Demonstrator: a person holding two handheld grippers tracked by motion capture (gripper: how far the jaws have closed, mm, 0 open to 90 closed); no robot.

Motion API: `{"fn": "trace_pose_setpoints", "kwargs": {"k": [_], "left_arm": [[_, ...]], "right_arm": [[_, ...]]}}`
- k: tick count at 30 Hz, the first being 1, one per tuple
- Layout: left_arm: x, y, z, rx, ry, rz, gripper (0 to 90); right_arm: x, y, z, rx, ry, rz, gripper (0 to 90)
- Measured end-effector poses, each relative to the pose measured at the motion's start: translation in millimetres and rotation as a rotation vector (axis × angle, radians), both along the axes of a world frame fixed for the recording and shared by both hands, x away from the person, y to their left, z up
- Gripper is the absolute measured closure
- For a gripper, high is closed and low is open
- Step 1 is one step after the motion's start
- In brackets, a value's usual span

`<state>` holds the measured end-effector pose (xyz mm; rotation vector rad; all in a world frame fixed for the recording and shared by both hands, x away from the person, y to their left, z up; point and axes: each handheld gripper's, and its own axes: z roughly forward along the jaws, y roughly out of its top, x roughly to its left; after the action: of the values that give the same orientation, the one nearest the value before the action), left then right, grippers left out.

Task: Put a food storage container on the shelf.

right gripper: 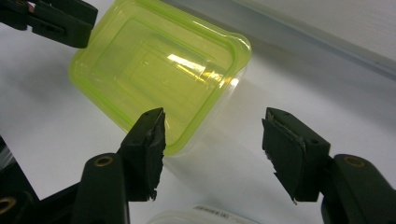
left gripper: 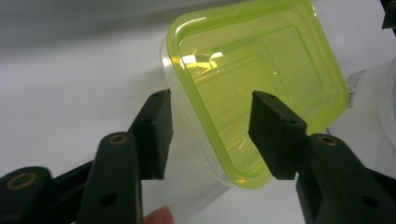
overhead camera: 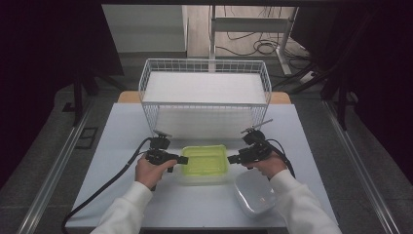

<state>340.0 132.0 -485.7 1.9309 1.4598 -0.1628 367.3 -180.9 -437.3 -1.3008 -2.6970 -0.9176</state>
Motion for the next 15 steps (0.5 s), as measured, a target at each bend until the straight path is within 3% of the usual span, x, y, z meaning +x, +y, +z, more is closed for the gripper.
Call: {"fn": "trace_pose_setpoints", "kwargs": {"k": [6,15], "left_arm": [[2.0,0.2,-3.3,0.0,0.018,0.006,56.8],[6.6,0.0,-11.6,-0.037,0.056,0.012,59.5]], "right_arm": [[7.4,5.1,-7.8,0.0,0.049,-0.015,40.9],[16.8,12.4,-18.3,0.016,0.114,-0.036,41.2]]}}
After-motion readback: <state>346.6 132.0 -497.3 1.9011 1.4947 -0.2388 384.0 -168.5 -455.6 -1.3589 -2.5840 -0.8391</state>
